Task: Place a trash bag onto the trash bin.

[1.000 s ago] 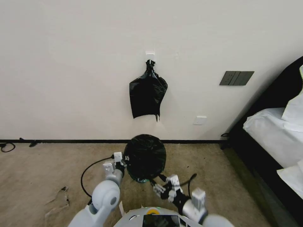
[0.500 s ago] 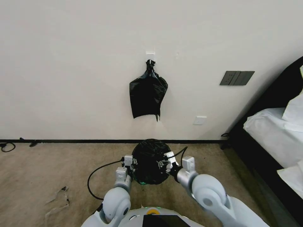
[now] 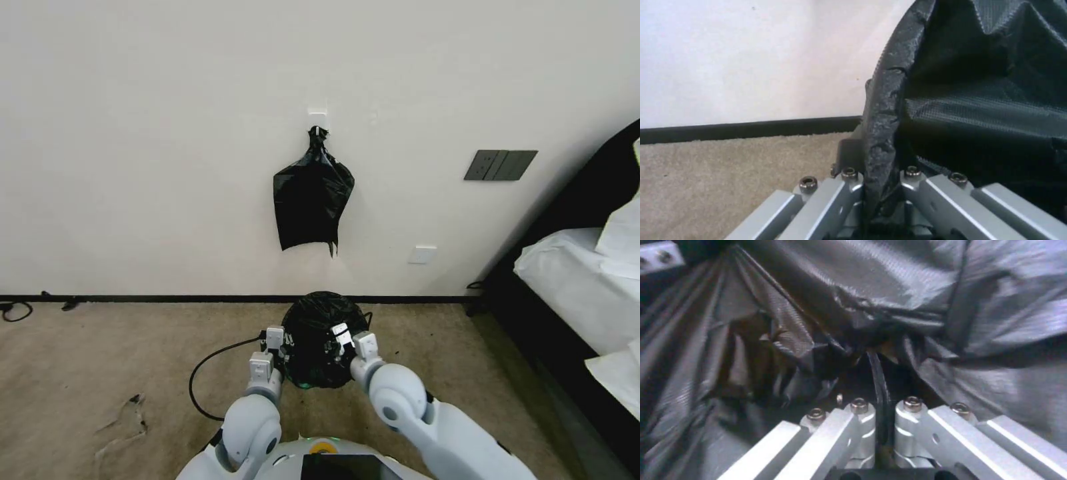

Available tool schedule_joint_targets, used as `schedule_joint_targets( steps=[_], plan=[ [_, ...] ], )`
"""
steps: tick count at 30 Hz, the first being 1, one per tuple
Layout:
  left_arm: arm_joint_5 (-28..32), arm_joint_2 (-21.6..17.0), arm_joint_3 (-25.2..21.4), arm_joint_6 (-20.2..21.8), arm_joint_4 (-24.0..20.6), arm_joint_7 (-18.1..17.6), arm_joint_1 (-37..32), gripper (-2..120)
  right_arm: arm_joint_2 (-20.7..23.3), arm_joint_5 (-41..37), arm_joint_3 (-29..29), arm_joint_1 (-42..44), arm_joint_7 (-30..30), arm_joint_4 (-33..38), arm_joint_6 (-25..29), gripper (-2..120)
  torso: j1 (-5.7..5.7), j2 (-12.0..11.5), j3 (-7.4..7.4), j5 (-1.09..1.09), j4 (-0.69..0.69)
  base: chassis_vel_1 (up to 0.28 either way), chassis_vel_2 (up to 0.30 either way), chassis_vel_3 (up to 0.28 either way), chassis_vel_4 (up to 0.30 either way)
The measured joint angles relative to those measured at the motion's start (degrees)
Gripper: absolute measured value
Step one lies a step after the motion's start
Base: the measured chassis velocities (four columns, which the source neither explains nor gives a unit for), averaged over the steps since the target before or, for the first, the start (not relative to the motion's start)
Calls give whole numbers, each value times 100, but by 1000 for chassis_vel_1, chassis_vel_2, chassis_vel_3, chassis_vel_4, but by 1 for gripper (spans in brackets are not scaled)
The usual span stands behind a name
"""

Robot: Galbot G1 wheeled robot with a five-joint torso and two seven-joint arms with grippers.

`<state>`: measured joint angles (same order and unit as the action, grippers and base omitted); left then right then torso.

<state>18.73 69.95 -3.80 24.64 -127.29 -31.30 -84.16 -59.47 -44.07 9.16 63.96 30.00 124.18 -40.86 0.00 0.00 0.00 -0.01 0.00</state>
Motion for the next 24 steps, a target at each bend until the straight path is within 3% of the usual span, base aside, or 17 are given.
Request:
schedule_joint_targets(
  steps=[10, 24],
  plan=[
    [-190, 14, 84, 4, -105, 5, -79, 1, -483, 753, 290, -176, 2, -728, 15, 0, -1, 0, 0, 0, 0, 0, 0, 0, 0],
    [-455, -20, 121, -151, -296, 183, -267, 1, -760, 824, 417, -412, 39, -1378, 27, 0, 0, 0, 0, 0, -1, 0, 0, 0, 0]
  ],
)
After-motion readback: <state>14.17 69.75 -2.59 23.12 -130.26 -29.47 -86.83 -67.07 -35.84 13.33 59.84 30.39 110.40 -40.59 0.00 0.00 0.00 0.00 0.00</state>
